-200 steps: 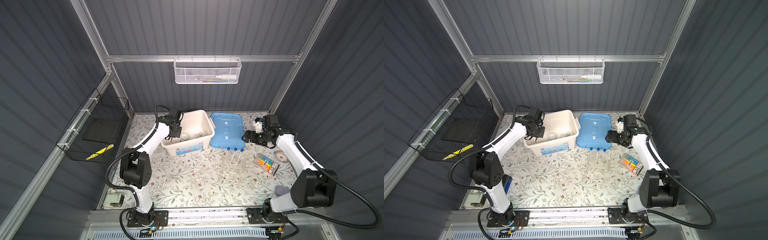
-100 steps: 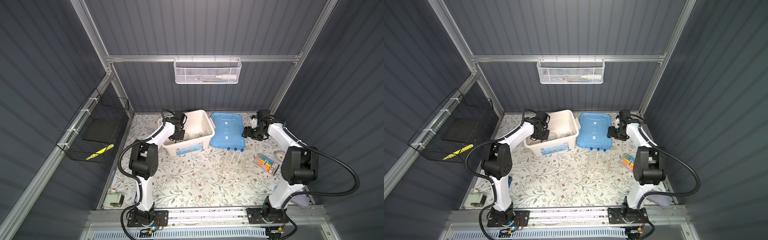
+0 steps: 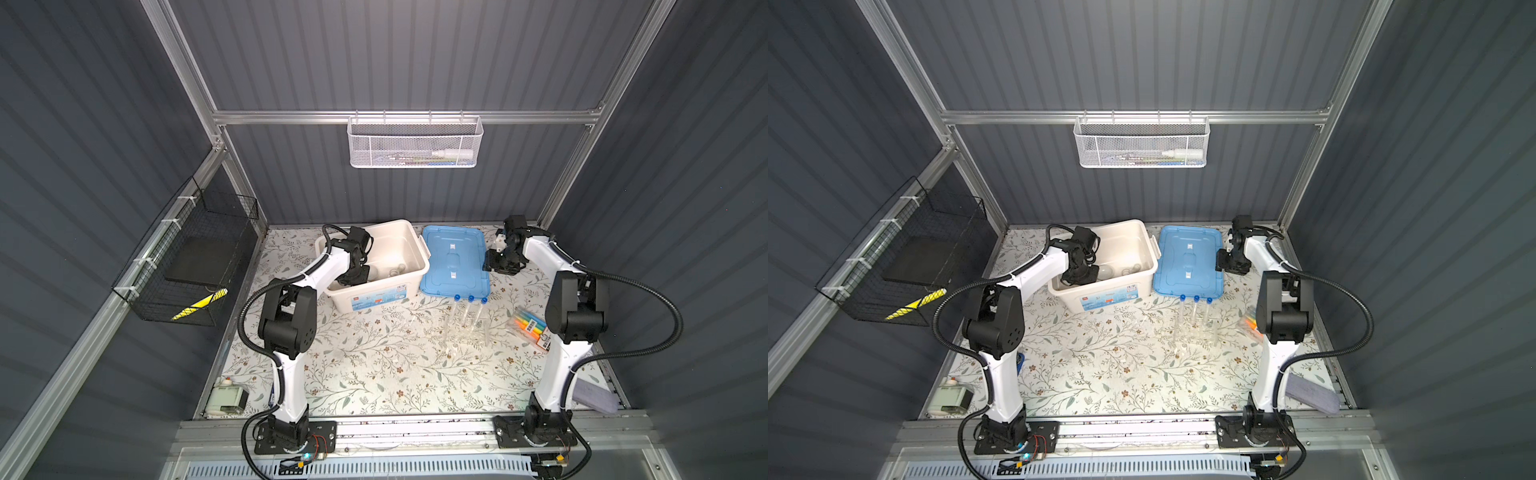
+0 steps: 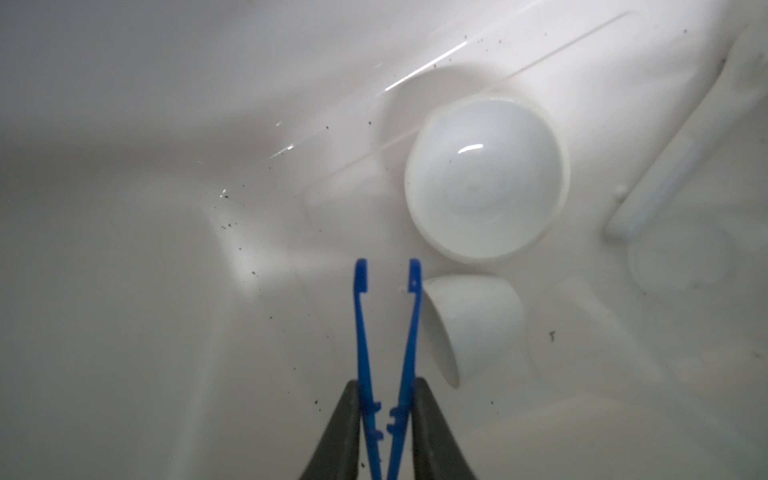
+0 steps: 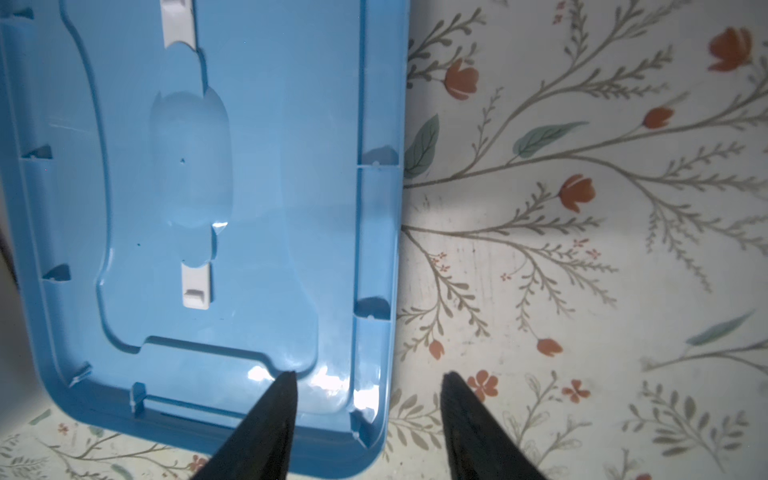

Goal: Organize the chemistry lab equipment
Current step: 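Drop the tweezers into the bin while the right grips the lid edge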

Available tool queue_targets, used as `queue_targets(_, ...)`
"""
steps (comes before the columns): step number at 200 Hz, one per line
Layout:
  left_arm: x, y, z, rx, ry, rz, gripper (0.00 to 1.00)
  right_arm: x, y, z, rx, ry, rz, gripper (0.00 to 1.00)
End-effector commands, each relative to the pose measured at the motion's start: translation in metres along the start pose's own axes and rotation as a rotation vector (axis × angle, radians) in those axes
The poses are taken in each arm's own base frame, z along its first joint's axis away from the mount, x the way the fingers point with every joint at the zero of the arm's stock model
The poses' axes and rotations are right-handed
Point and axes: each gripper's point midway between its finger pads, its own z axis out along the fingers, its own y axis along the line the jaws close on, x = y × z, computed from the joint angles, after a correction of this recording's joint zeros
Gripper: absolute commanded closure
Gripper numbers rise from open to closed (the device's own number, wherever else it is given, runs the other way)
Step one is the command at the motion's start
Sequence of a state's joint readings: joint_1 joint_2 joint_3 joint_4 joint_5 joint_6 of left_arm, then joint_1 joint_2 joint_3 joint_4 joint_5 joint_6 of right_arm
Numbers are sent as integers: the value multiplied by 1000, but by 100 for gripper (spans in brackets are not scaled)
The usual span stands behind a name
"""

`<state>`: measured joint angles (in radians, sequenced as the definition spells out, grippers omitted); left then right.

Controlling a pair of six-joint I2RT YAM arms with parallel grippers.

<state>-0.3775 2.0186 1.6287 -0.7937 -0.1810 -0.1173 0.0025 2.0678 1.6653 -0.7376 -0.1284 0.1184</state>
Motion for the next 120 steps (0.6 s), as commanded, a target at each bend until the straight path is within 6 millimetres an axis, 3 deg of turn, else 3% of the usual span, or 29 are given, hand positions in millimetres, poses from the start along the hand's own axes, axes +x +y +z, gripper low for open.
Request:
queue_targets(1,11,1,-2,19,37,-15,67,3,-8,7,33,44,-8,45)
queue_targets(83,-11,-1,-54,67,-85,-30,28,-5,-20,37,49,86,3,58)
queue_targets(120,-22,0,-84,81,-164,-38,19,-8,-16,47,24,100,12,63)
